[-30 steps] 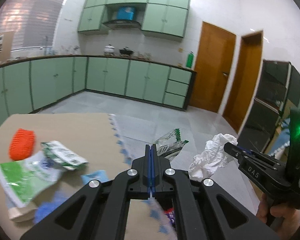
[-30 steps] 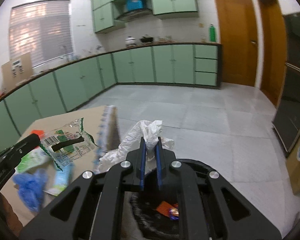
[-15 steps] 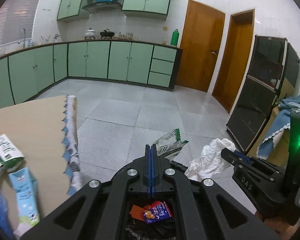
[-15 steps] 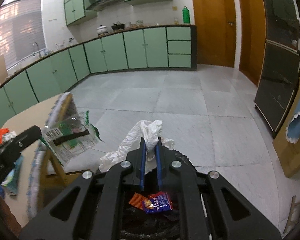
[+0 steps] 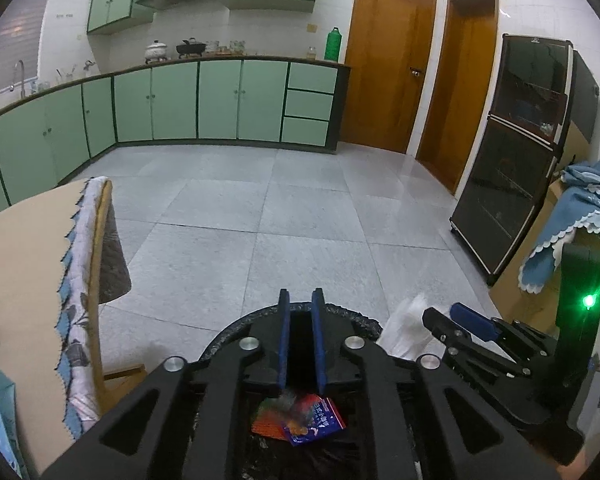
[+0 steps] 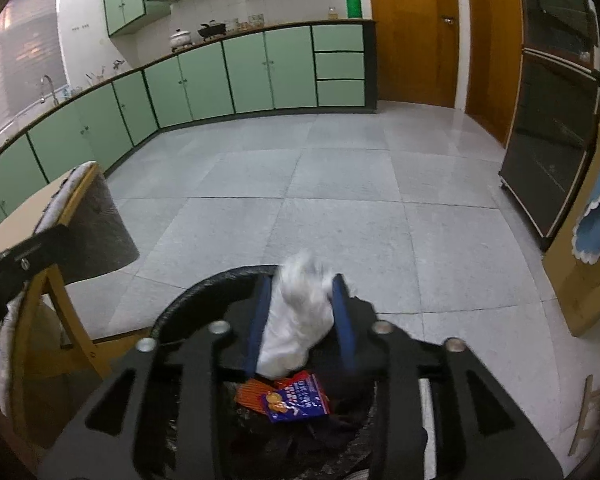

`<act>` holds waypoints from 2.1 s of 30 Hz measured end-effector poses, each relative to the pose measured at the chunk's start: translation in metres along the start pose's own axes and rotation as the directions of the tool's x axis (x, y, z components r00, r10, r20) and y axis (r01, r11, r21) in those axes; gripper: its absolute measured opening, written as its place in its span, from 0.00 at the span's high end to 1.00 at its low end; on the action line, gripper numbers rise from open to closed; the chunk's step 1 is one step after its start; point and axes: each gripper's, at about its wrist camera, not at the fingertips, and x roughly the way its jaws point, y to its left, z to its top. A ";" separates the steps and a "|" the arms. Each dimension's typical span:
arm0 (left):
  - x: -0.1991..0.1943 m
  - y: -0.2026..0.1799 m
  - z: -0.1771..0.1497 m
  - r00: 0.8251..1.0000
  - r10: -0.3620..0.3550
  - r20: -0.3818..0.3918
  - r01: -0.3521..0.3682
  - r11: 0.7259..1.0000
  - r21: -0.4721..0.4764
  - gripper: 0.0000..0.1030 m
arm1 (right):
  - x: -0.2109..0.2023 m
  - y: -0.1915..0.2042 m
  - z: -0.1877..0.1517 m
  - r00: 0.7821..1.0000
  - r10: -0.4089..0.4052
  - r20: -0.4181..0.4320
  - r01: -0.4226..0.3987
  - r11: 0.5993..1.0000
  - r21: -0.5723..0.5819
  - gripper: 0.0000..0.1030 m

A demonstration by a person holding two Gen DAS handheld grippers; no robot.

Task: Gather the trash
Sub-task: 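Carry the wrapper and tissue over the bin and open both tools, then move both tools back over the table to the remaining trash, then grasp the blue plastic bag with the left tool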

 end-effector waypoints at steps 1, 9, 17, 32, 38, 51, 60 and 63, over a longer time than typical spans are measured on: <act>0.000 -0.001 0.001 1.000 0.001 0.003 -0.001 1.000 0.000 0.88 | 0.000 -0.002 -0.001 1.000 -0.004 0.001 0.004 1.000 0.004 0.57; -0.042 0.016 0.018 0.997 0.018 0.080 -0.016 0.999 -0.030 0.49 | -0.016 -0.005 0.005 0.998 -0.034 0.054 0.032 0.999 0.038 0.22; -0.117 0.049 0.015 0.981 0.104 0.163 -0.094 0.993 -0.068 0.26 | -0.071 0.025 0.011 0.988 -0.013 0.155 0.009 1.000 0.024 0.07; -0.236 0.115 -0.065 0.896 0.403 0.189 -0.378 0.913 -0.154 0.20 | -0.160 0.125 -0.016 0.955 0.157 0.253 -0.141 0.987 -0.079 0.05; -0.243 0.139 -0.105 0.886 0.447 0.121 -0.422 0.887 -0.186 0.20 | -0.172 0.160 -0.028 0.940 0.231 0.252 -0.204 0.970 -0.130 0.05; -0.222 0.158 -0.147 0.890 0.452 0.055 -0.430 0.874 -0.228 0.20 | -0.176 0.197 -0.046 0.935 0.284 0.212 -0.247 0.952 -0.182 0.06; -0.207 0.168 -0.144 0.912 0.409 0.033 -0.387 0.885 -0.260 0.38 | -0.169 0.203 -0.048 0.938 0.293 0.187 -0.254 0.945 -0.205 0.06; -0.207 0.171 -0.144 0.918 0.396 0.031 -0.374 0.888 -0.269 0.46 | -0.169 0.205 -0.048 0.938 0.296 0.180 -0.256 0.942 -0.214 0.06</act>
